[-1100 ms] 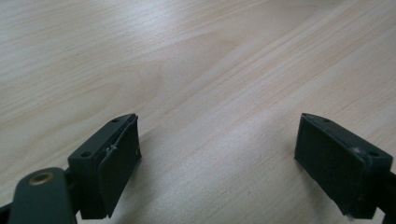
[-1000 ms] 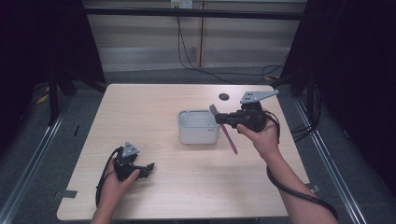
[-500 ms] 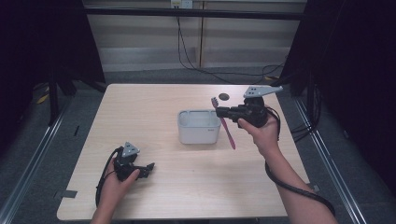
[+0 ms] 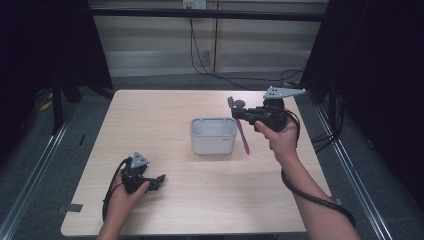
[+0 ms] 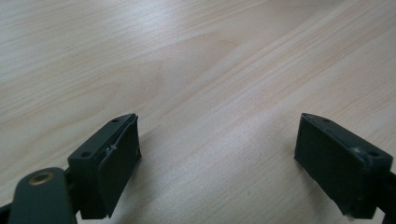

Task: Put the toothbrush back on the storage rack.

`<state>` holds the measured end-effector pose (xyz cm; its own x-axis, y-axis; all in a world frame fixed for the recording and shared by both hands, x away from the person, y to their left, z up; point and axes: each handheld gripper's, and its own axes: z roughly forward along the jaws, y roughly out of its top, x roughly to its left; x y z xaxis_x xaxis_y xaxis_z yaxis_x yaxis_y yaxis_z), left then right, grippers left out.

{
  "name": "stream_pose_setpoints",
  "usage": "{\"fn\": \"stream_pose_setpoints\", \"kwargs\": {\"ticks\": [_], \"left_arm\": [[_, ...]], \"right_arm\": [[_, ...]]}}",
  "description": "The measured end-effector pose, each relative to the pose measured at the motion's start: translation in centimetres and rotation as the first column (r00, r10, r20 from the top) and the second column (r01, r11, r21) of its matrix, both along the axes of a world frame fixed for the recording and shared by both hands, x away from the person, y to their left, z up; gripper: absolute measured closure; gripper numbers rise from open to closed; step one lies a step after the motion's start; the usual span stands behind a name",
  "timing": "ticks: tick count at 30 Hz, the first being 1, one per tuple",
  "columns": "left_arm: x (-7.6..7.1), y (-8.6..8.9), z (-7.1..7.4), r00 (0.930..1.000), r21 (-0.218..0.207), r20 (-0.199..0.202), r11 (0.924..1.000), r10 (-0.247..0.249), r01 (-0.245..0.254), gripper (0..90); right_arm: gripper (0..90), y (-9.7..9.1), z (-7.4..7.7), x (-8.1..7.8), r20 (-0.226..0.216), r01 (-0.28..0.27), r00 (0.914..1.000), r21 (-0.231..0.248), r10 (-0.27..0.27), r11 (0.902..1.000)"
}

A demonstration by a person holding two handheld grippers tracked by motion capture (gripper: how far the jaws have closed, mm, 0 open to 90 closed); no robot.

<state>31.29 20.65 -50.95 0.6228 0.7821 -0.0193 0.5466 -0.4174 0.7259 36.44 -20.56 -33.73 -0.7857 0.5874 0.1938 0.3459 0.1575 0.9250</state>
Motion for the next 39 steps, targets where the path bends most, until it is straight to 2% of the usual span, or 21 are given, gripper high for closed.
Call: {"fn": "stream_pose_setpoints", "kwargs": {"ticks": [6,31,37,39], "left_arm": [[0.0,0.0,0.0,1.0000,0.002,0.000,1.0000,-0.002,0.002,13.7],[0.0,0.0,0.0,1.0000,-0.001,0.000,1.0000,0.001,-0.001,13.7],[0.0,0.0,0.0,1.0000,0.006,0.000,1.0000,-0.004,0.004,13.7],[0.0,0.0,0.0,1.0000,0.001,0.000,1.0000,-0.001,0.001,13.7]], "right_arm": [[86.3,0.0,0.5,0.3,0.015,0.014,0.9998,0.024,-0.014,0.9996],[86.2,1.2,1.6,1.5,0.081,0.037,0.9958,0.064,-0.042,0.9973],[86.2,1.1,1.8,1.9,0.098,0.052,0.9934,0.083,-0.060,0.9952],[86.2,1.1,1.9,2.1,0.105,0.058,0.9921,0.105,-0.069,0.9928]]}}
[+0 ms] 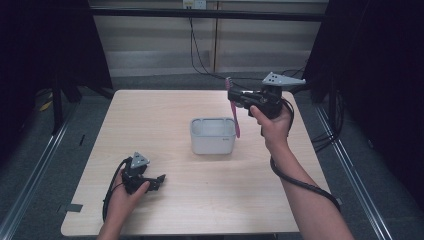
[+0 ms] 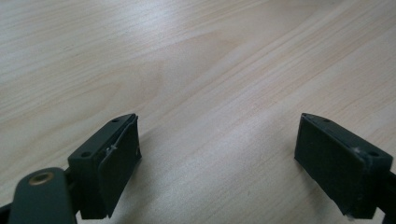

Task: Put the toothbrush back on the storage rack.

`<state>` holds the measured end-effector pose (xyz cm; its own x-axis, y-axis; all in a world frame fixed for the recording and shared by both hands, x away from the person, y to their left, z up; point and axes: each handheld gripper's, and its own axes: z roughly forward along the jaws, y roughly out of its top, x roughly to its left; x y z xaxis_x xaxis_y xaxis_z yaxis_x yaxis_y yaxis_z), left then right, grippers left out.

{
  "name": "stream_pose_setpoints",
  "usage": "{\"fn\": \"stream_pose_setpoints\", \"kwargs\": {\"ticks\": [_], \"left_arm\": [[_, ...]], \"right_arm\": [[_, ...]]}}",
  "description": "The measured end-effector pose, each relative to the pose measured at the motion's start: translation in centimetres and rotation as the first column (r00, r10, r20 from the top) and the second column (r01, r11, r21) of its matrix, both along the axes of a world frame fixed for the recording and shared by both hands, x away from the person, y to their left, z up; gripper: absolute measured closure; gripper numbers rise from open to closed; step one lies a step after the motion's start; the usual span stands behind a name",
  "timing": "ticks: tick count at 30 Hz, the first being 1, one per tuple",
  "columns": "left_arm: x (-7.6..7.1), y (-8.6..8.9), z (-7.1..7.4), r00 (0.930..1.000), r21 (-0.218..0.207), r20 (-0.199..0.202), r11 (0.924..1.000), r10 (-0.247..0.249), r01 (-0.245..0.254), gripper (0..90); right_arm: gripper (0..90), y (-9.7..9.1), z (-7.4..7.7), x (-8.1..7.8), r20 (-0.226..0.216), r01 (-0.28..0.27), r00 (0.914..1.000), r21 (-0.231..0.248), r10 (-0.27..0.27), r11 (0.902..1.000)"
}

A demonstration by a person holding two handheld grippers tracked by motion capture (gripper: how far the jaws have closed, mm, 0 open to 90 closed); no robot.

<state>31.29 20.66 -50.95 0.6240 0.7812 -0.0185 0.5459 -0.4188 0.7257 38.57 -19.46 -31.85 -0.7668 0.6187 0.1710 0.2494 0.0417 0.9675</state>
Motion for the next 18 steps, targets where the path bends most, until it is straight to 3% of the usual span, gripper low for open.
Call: {"fn": "stream_pose_setpoints", "kwargs": {"ticks": [18], "left_arm": [[0.0,0.0,0.0,1.0000,0.005,-0.002,1.0000,-0.004,0.004,13.7]], "right_arm": [[86.2,0.7,-0.5,1.4,0.029,0.031,0.9991,0.008,-0.032,0.9995]]}}
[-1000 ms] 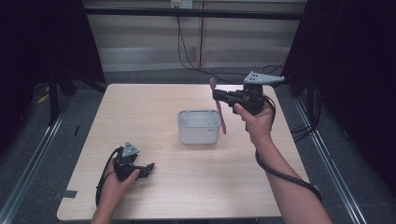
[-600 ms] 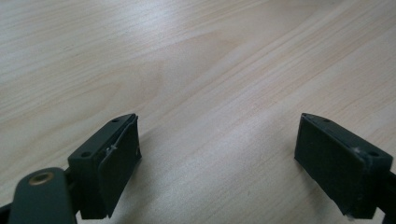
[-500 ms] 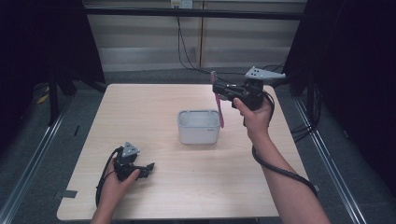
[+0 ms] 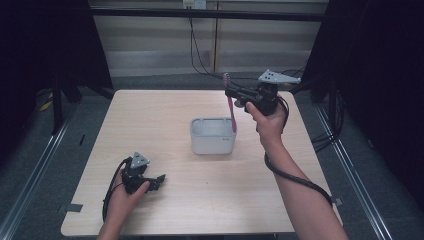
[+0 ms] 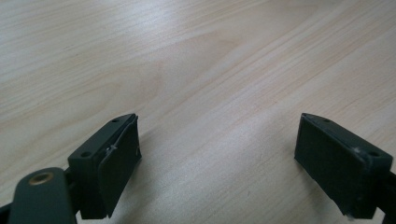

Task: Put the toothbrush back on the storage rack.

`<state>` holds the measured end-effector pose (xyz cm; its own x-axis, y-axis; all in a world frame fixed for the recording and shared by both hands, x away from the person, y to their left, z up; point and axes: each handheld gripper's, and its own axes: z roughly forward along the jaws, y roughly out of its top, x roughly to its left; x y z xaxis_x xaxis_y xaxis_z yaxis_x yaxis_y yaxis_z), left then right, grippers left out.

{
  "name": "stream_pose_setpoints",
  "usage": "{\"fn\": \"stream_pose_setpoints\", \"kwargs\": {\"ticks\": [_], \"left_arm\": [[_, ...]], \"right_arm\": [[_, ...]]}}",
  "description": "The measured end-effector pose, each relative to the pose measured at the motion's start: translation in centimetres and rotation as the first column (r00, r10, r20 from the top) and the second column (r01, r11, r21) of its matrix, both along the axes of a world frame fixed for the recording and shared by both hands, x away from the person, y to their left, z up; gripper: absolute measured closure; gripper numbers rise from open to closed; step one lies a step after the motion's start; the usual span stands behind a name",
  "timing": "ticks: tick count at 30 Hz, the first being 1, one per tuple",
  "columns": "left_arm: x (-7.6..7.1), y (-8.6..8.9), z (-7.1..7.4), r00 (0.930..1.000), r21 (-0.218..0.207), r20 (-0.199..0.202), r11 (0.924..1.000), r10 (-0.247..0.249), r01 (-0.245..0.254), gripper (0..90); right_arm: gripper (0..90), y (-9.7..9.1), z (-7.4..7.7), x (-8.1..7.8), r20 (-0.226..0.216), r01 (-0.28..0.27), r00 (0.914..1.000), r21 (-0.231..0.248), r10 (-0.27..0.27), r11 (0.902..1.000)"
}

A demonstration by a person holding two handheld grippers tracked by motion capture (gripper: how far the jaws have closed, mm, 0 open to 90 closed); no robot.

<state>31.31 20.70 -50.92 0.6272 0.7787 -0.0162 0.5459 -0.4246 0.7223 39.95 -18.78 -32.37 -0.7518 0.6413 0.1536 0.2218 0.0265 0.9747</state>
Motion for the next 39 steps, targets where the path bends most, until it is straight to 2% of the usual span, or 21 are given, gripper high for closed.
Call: {"fn": "stream_pose_setpoints", "kwargs": {"ticks": [15,24,29,39], "left_arm": [[0.0,0.0,0.0,1.0000,-0.004,-0.001,1.0000,0.002,-0.002,13.7],[0.0,0.0,0.0,1.0000,-0.003,-0.001,1.0000,0.001,-0.001,13.7],[0.0,0.0,0.0,1.0000,-0.001,-0.001,1.0000,-0.001,0.001,13.7],[0.0,0.0,0.0,1.0000,-0.007,-0.001,1.0000,0.003,-0.003,13.7]], "right_arm": [[86.1,0.1,-1.3,1.0,0.006,0.043,0.9991,0.009,-0.043,0.9990],[86.1,0.0,-2.4,1.4,0.006,0.050,0.9987,0.002,-0.050,0.9987],[86.1,-0.2,-3.0,1.5,-0.005,0.051,0.9987,0.017,-0.051,0.9986],[86.0,-0.3,-3.6,1.5,-0.005,0.054,0.9985,0.005,-0.054,0.9985]]}}
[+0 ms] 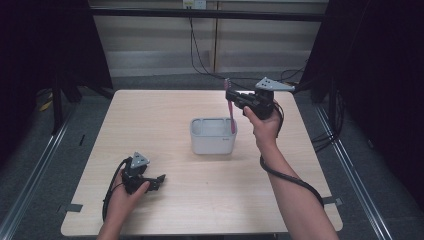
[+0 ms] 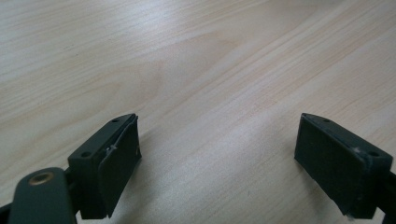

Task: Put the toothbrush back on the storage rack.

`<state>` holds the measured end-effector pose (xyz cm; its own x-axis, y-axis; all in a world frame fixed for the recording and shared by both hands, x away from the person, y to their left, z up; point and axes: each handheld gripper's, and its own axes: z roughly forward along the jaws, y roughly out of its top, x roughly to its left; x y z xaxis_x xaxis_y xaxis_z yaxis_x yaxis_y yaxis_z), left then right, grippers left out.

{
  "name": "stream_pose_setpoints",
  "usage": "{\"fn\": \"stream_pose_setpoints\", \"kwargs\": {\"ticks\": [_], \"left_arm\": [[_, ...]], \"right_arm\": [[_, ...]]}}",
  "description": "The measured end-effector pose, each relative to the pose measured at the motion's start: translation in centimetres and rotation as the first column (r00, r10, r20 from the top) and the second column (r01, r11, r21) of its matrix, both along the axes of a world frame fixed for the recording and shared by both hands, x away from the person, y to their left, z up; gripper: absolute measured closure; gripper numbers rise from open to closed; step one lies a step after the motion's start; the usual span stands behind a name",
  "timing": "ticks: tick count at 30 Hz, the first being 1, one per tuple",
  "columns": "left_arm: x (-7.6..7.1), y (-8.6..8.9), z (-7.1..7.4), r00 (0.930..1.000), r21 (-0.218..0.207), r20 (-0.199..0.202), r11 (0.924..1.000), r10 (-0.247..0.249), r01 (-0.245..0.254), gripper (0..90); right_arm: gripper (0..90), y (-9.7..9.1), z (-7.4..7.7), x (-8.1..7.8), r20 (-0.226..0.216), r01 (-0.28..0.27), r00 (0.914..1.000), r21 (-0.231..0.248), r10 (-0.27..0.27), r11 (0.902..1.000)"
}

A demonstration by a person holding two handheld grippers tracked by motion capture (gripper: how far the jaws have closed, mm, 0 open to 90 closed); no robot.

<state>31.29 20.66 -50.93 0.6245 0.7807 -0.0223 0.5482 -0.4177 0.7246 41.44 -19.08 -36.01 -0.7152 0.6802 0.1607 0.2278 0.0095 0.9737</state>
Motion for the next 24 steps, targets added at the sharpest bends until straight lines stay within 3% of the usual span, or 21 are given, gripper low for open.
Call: {"fn": "stream_pose_setpoints", "kwargs": {"ticks": [24], "left_arm": [[0.0,0.0,0.0,1.0000,0.002,0.003,1.0000,0.001,-0.001,13.7]], "right_arm": [[85.9,-0.3,-1.5,-0.4,-0.008,0.000,1.0000,-0.007,0.000,1.0000]]}}
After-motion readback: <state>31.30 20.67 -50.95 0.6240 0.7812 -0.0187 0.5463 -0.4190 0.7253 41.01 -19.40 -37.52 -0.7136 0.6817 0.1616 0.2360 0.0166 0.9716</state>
